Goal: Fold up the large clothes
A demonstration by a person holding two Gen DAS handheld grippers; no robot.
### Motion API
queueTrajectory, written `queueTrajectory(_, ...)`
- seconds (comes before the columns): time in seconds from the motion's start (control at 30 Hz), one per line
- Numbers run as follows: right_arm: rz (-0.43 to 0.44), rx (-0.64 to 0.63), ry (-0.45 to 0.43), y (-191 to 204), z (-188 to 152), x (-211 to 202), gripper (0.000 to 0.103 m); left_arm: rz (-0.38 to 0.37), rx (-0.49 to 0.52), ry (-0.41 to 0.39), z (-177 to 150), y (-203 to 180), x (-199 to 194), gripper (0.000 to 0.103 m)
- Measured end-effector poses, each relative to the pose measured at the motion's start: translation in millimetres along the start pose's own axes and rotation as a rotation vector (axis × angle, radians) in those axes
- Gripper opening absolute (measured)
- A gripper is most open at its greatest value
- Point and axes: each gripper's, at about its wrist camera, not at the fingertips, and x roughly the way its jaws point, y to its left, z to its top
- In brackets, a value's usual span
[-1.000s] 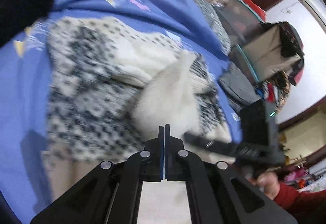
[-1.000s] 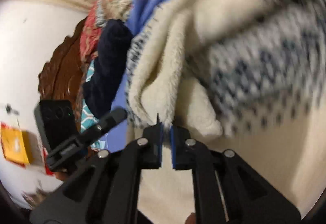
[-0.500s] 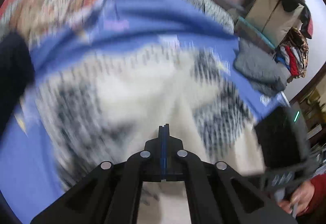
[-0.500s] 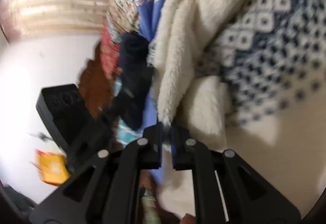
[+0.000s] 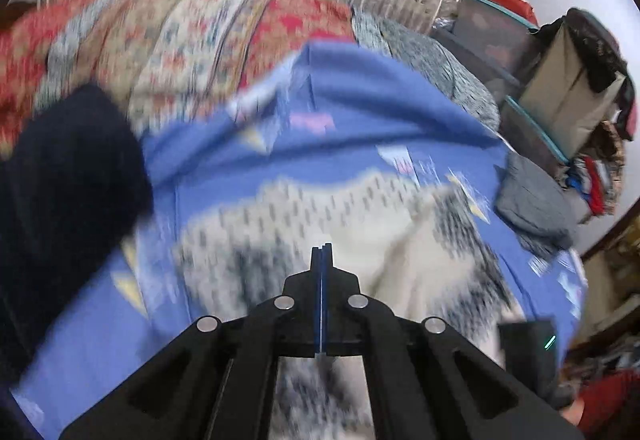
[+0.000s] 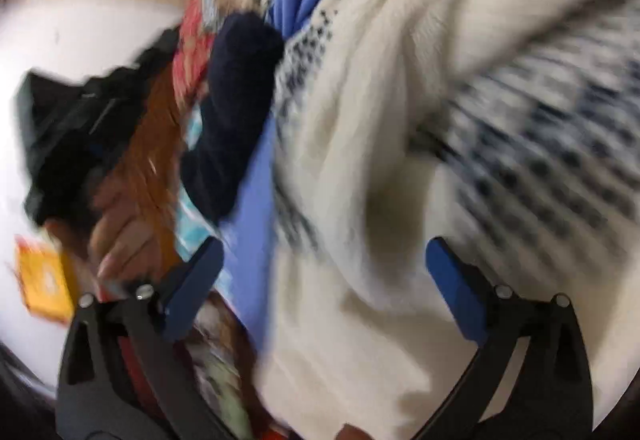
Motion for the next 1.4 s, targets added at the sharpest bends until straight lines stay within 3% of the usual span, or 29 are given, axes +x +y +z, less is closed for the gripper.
queueTrajectory(0.03, -0.041, -0.048, 0.001, 2, -5, -10, 0.081, -0.019, -0.025, 0.019, -13, 5, 0, 0.022)
queueTrajectory(0.1, -0.172, -0.229, -0.061, 21, -9, -40, 0.067, -0.064, -0.097, 0.049, -48, 15, -4, 0.022)
queueTrajectory(0.2, -0.298, -0.528, -0.143, 70, 1, -57, 0.063, -0.059, -0.156, 0.032, -85, 19, -15, 0.022)
queueTrajectory(0.3, -0.462, -0.985, -0.15, 140, 11, -32, 0.063, -0.057, -0.196, 0.017, -109, 23, -31, 0.022)
queueTrajectory(0.37, -0.517, -1.15, -0.049, 158, 23, -3, 0.063, -0.052, -0.21, 0.011, -121, 28, -43, 0.022)
queueTrajectory(0.43, -0.569, -1.216, 0.104, 157, 40, 33, 0.063, -0.032, -0.222, 0.004, -133, 35, -55, 0.022)
queueTrajectory(0.47, -0.63, -1.264, 0.168, 151, 43, 53, 0.062, -0.027, -0.231, 0.001, -137, 38, -60, 0.022)
queueTrajectory(0.5, -0.744, -1.343, 0.248, 137, 46, 78, 0.062, -0.027, -0.239, -0.002, -140, 41, -64, 0.022)
queueTrajectory(0.57, -0.857, -1.411, 0.385, 108, 32, 96, 0.046, -0.026, -0.258, -0.011, -148, 47, -72, 0.022)
queueTrajectory(0.63, -0.846, -1.39, 0.41, 99, 29, 92, 0.006, -0.036, -0.27, -0.023, -155, 53, -79, 0.022)
queueTrajectory(0.7, -0.739, -1.294, 0.32, 117, 37, 60, 0.004, -0.051, -0.277, -0.027, -158, 58, -82, 0.022)
queueTrajectory(0.8, -0.448, -1.104, 0.09, 154, 74, -10, 0.004, -0.073, -0.276, -0.039, -153, 59, -80, 0.022)
queueTrajectory(0.87, -0.347, -1.0, -0.039, 161, 98, -34, 0.004, -0.094, -0.269, -0.056, -146, 55, -78, 0.022)
queueTrajectory(0.9, -0.34, -0.943, -0.092, 160, 113, -35, 0.004, -0.097, -0.265, -0.063, -141, 53, -75, 0.022)
queueTrajectory(0.97, -0.42, -0.848, -0.152, 142, 141, -13, 0.006, -0.104, -0.245, -0.07, -129, 45, -68, 0.022)
queueTrajectory(1.03, -0.542, -0.809, -0.067, 116, 149, 30, 0.007, -0.096, -0.222, -0.068, -114, 41, -59, 0.022)
queueTrajectory(1.07, -0.6, -0.782, 0.027, 95, 149, 57, 0.007, -0.097, -0.218, -0.061, -108, 40, -55, 0.022)
queueTrajectory(1.13, -0.653, -0.789, 0.105, 72, 138, 78, 0.007, -0.084, -0.203, -0.057, -91, 39, -48, 0.022)
queueTrajectory(1.17, -0.636, -0.786, 0.092, 68, 134, 75, 0.012, -0.077, -0.197, -0.061, -84, 38, -46, 0.022)
queueTrajectory(1.23, -0.532, -0.717, 0.035, 66, 135, 52, 0.088, -0.082, -0.184, -0.071, -65, 37, -42, 0.022)
queueTrajectory(1.27, -0.478, -0.68, -0.032, 68, 134, 31, 0.098, -0.087, -0.181, -0.072, -52, 37, -36, 0.022)
queueTrajectory(1.33, -0.393, -0.631, -0.089, 68, 133, -5, 0.098, -0.087, -0.183, -0.065, -28, 37, -16, 0.022)
queueTrajectory(1.4, -0.376, -0.601, -0.164, 62, 128, -45, 0.098, -0.068, -0.191, -0.037, -8, 40, 9, 0.022)
